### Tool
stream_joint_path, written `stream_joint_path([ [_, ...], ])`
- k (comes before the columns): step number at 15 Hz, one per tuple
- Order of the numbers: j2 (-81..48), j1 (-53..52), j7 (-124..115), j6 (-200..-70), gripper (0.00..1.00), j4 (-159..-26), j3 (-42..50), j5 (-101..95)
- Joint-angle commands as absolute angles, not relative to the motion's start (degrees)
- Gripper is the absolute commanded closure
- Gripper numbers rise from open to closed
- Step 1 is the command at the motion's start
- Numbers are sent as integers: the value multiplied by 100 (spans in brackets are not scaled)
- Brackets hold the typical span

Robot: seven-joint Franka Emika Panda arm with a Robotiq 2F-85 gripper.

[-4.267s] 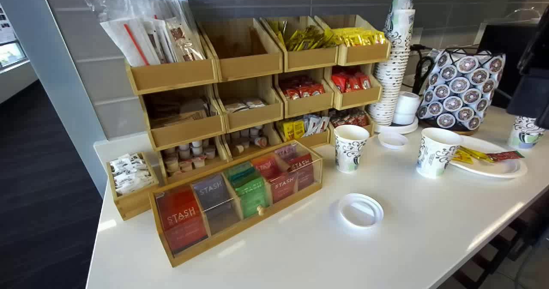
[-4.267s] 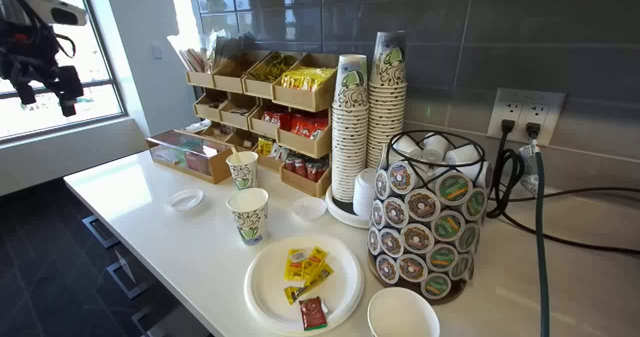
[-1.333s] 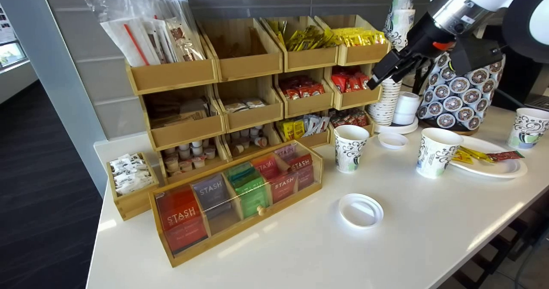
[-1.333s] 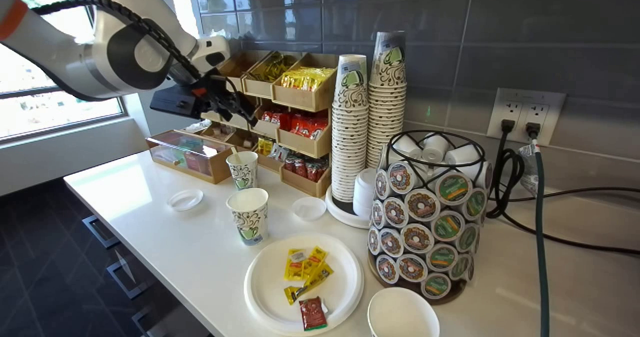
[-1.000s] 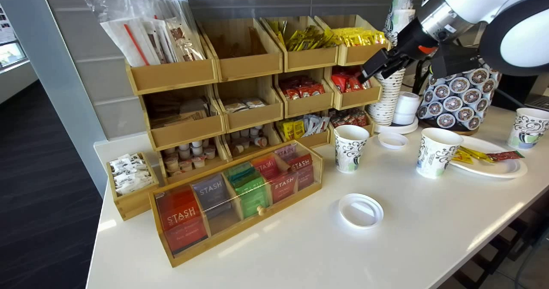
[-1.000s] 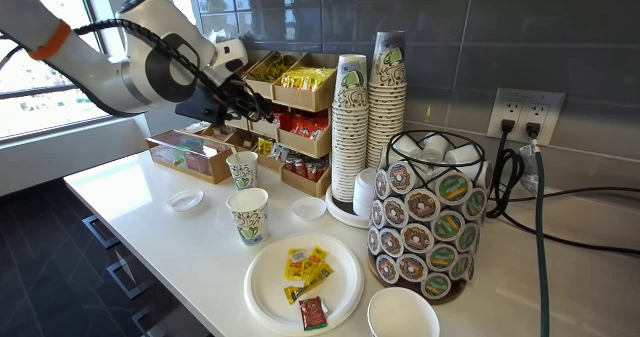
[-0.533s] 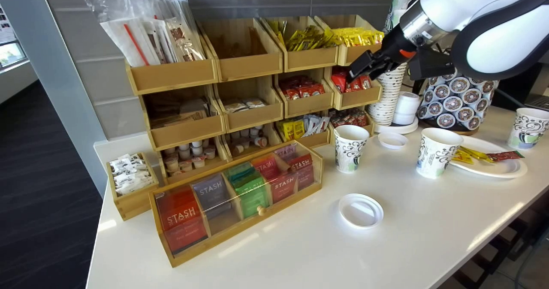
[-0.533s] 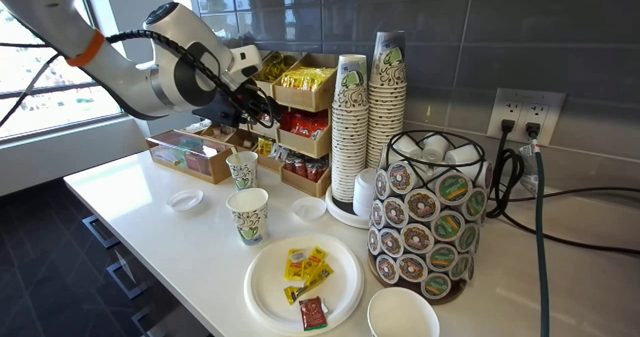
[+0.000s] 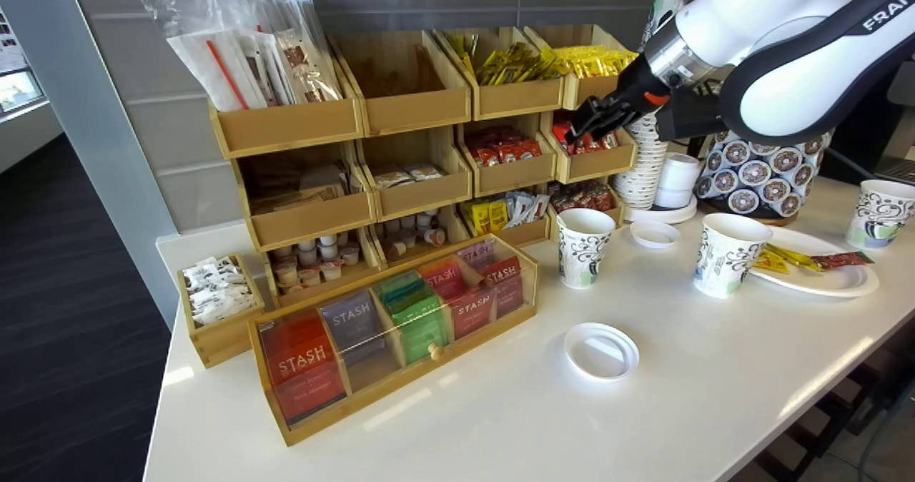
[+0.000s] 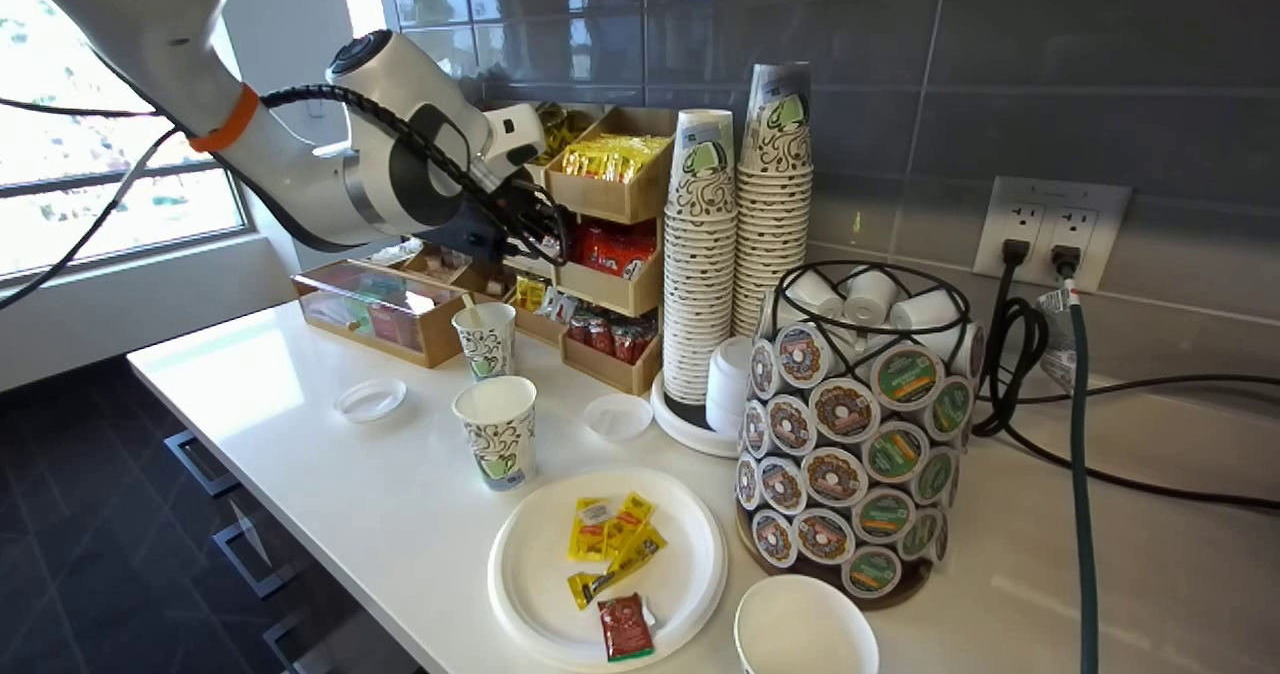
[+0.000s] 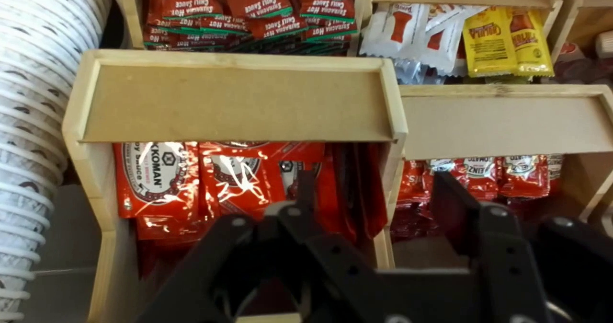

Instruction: Pick up one red sachet from the middle far right tray and put on the white plate

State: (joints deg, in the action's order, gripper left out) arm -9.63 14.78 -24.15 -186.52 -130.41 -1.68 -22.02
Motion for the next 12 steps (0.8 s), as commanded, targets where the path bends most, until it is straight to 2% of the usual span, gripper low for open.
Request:
stream_joint_path([
  [1,-1326,929,-2569,-18885,47,-12807,346,-2233],
  [2,-1384,791,-2571,-18903,43,-12766,470,-2210],
  [9,-1610,-139,-2536,-19127,59,-12617,1380,-2082],
  [12,-1613,-510,-2517,-19159,62,-12620,1800,-2041],
])
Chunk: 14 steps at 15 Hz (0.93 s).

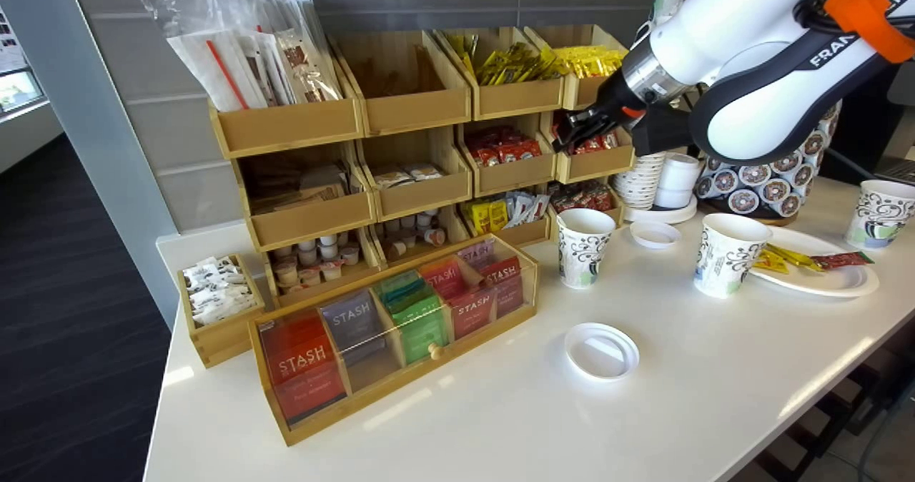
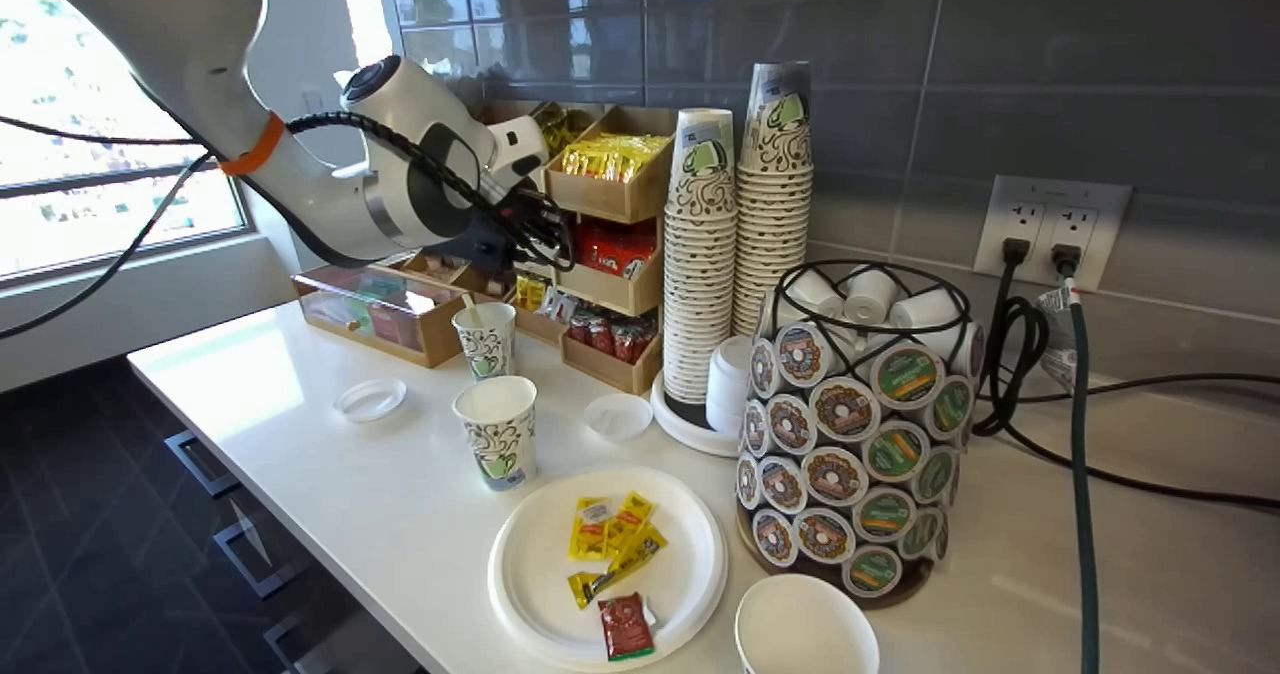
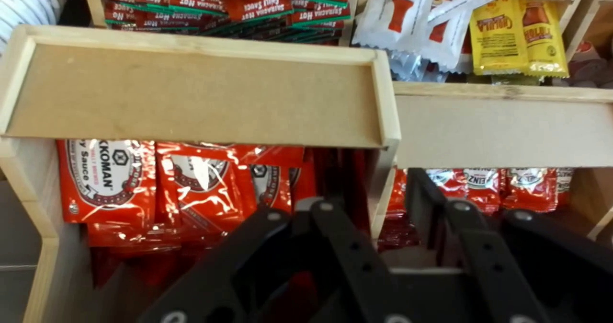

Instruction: Pick up one red sachet from the middle far right tray and put on the white plate

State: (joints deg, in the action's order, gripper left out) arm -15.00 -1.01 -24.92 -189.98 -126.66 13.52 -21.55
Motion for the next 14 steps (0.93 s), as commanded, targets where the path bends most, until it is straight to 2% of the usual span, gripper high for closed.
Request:
stream_joint_path([
  [1,-1610,-633,-2514,-19171,63,-12630,1948,-2041],
  [6,-1559,-1183,-2557,-19189,64,-12686,2542,-2024],
  [7,-1555,-1272,-2575,-19202,69,-12702,2620,-2016],
  [8,-1551,-1374,-2590,-19195,82,-12707,2706,-2010],
  [9,-1550,-1457,-2603,-19189,87,-12711,2772,-2009],
  [10,-1546,-1522,-2630,-19192,98,-12716,2814,-2005],
  [14,-1523,-1789,-2698,-19156,100,-12745,3024,-2003],
])
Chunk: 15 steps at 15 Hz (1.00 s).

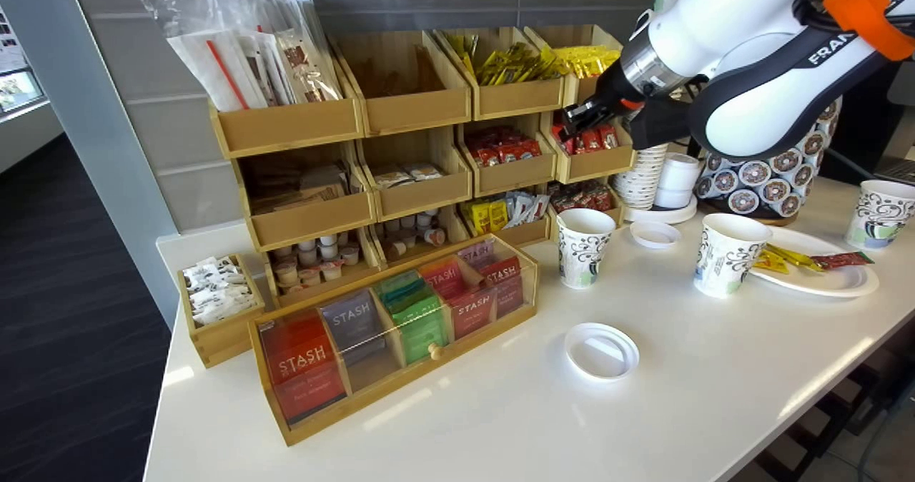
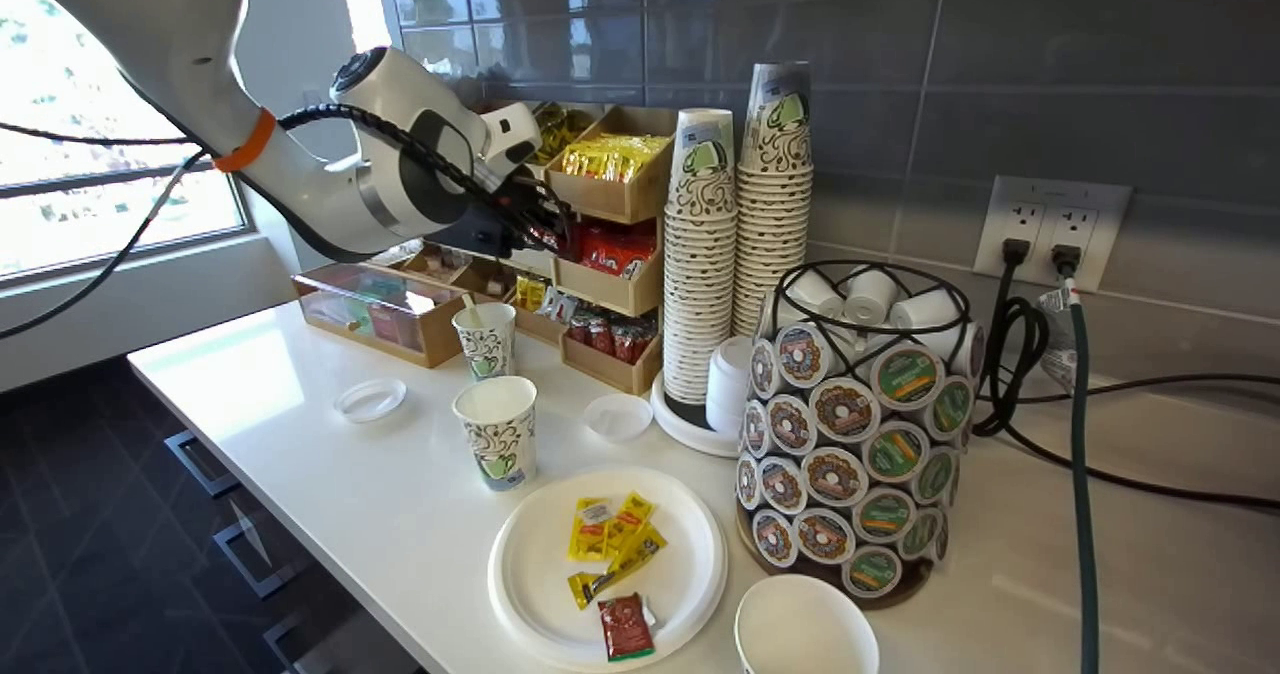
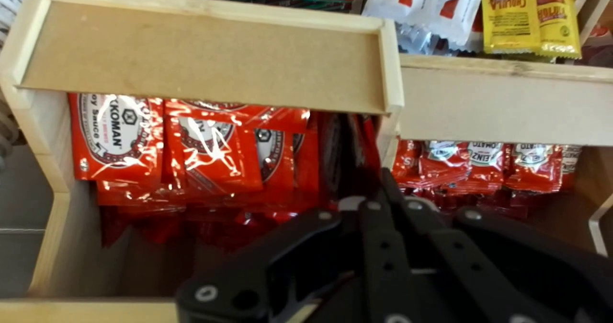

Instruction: Pick up one red sachet from the middle far right tray and put on the white plate

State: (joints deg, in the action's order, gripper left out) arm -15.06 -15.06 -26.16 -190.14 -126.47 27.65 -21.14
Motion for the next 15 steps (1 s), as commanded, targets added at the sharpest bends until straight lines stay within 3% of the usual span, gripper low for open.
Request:
stream_joint_path([
  [1,-1529,-1851,-2703,-19149,100,-12743,3089,-2006],
  [15,-1037,-3097,-3390,-18940,100,-13359,4414,-1571],
])
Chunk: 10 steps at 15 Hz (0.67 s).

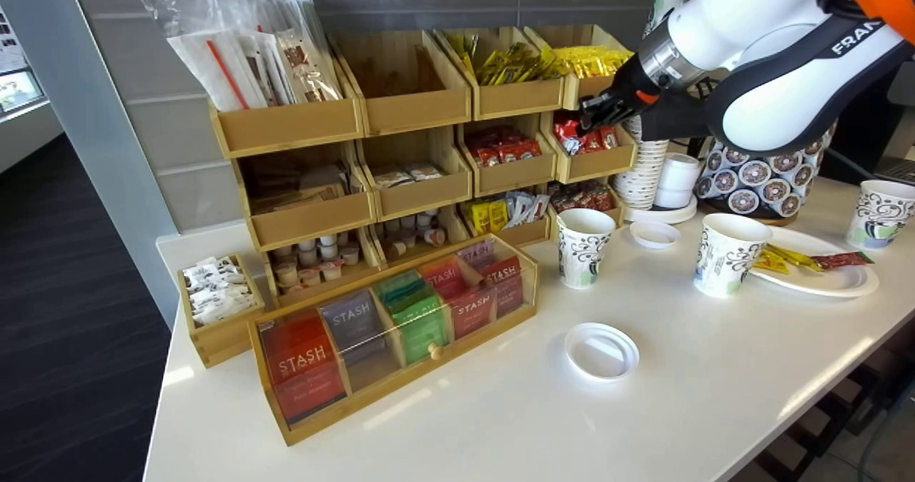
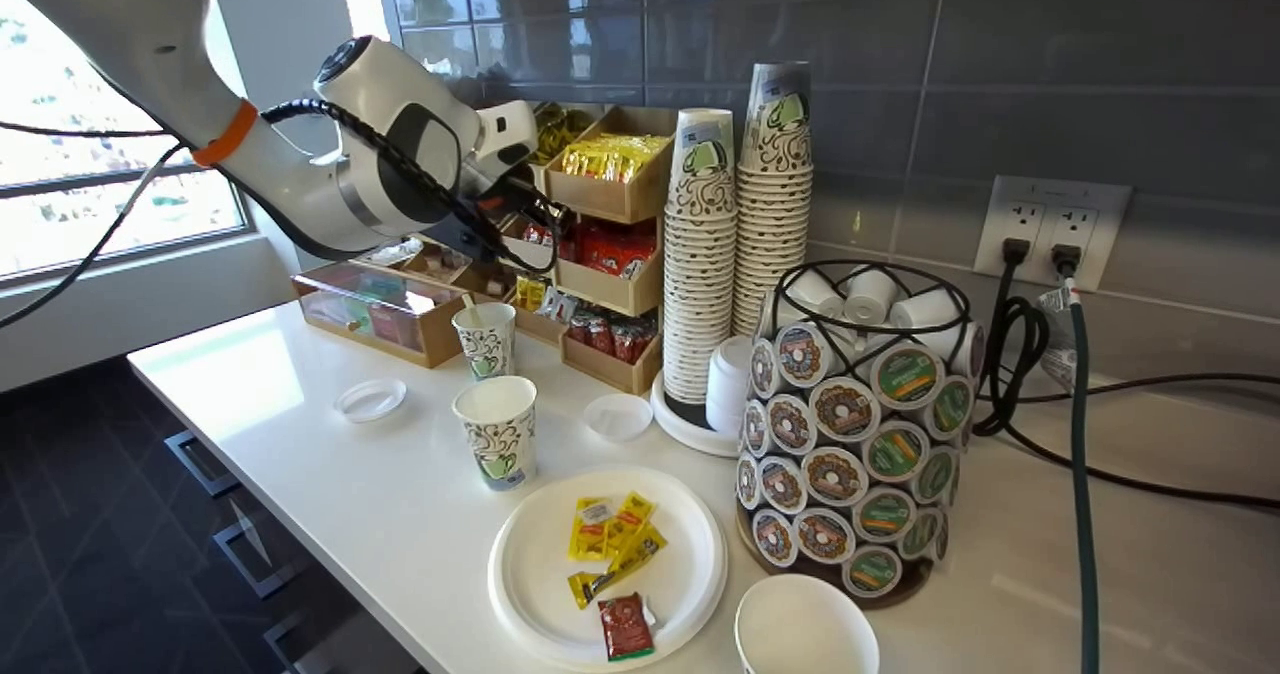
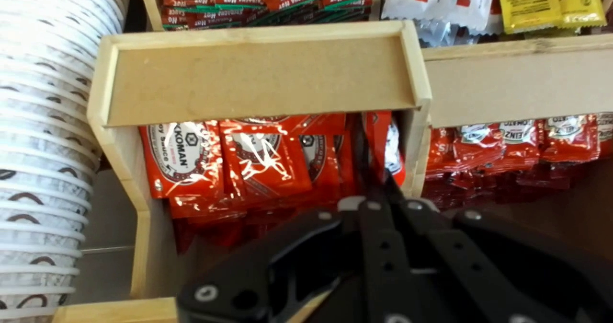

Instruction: Pick up one red sachet from the middle far right tray and put on the white plate

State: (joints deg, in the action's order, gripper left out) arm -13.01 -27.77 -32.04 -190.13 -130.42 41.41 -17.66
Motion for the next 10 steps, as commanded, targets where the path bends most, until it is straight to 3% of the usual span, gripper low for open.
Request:
stream_joint_path([
  [1,-1052,-3214,-3495,-18916,100,-13371,4548,-1454],
  [10,-852,-3944,-3894,-18970,100,-13643,5301,-986],
])
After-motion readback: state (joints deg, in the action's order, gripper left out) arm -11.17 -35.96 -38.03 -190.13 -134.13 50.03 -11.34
